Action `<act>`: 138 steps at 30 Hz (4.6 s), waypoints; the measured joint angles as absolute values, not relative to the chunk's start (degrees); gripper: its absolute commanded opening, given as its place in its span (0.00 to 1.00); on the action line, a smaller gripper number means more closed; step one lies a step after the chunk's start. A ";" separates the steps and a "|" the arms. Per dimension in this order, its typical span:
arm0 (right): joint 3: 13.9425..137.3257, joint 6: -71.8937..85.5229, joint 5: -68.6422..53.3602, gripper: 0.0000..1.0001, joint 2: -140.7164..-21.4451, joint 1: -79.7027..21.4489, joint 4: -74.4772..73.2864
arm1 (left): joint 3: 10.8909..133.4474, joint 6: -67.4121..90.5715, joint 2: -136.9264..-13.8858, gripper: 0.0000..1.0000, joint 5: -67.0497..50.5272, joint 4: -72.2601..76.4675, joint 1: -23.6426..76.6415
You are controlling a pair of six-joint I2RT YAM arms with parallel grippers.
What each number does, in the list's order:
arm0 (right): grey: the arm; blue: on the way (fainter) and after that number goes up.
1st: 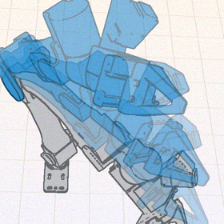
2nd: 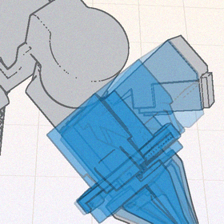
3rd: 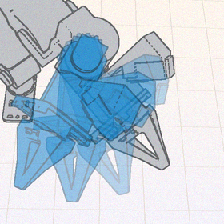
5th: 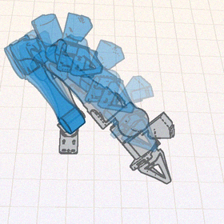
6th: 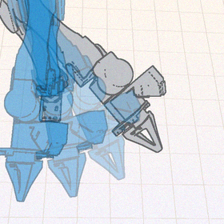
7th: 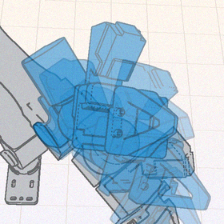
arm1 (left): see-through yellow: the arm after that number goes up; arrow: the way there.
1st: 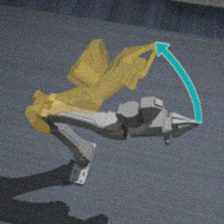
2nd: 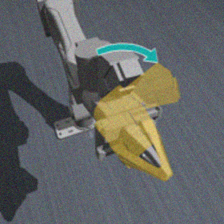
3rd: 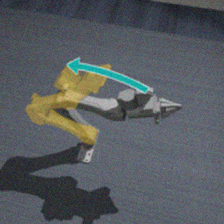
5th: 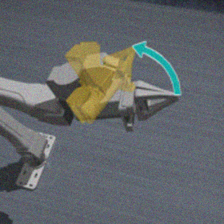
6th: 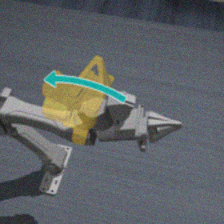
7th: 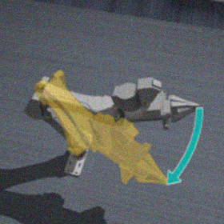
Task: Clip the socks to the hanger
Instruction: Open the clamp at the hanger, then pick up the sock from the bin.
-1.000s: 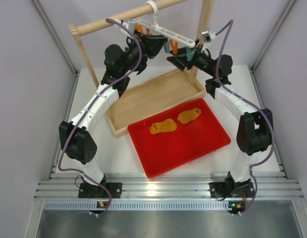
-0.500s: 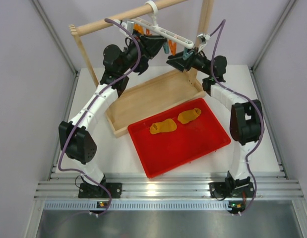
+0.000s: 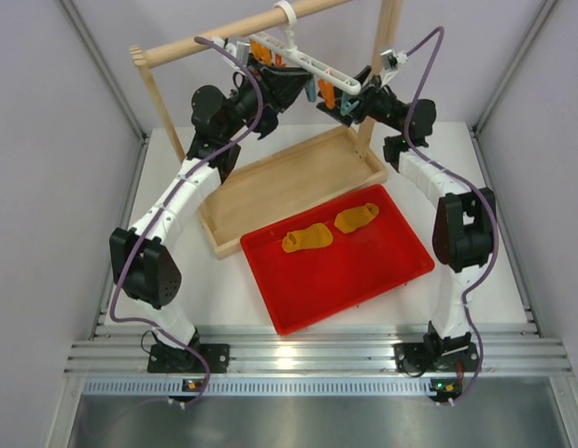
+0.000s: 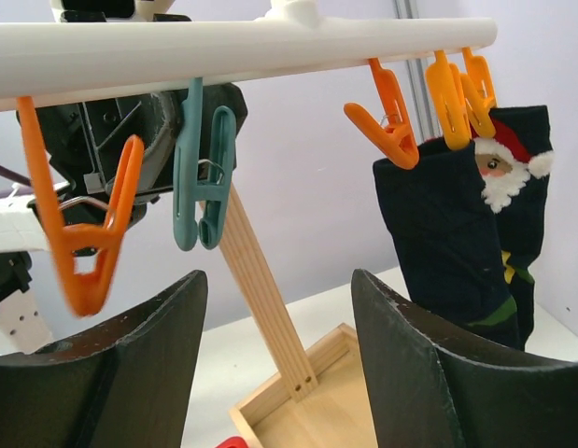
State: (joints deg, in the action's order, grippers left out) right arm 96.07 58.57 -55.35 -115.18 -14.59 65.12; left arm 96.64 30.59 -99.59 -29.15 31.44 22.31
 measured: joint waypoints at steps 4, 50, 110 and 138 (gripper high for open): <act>96.18 58.22 -55.31 0.62 -115.15 -15.14 65.12 | 96.75 30.76 -99.61 0.00 -28.95 31.09 22.31; 103.20 47.03 -51.44 0.00 -115.15 -18.87 56.07 | 97.62 27.14 -99.59 0.25 -25.17 25.85 22.31; 85.78 39.00 -49.78 0.55 -106.45 -15.90 49.30 | 104.77 27.75 -102.52 0.00 -13.10 14.76 26.79; 56.51 -12.43 -33.28 0.47 -81.08 -33.74 -4.58 | 104.47 28.49 -102.54 0.00 -13.67 15.40 26.68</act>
State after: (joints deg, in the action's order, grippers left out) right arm 56.51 -12.43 -33.28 -81.08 -33.74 -4.58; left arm 104.47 28.49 -102.54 -13.67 15.40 26.68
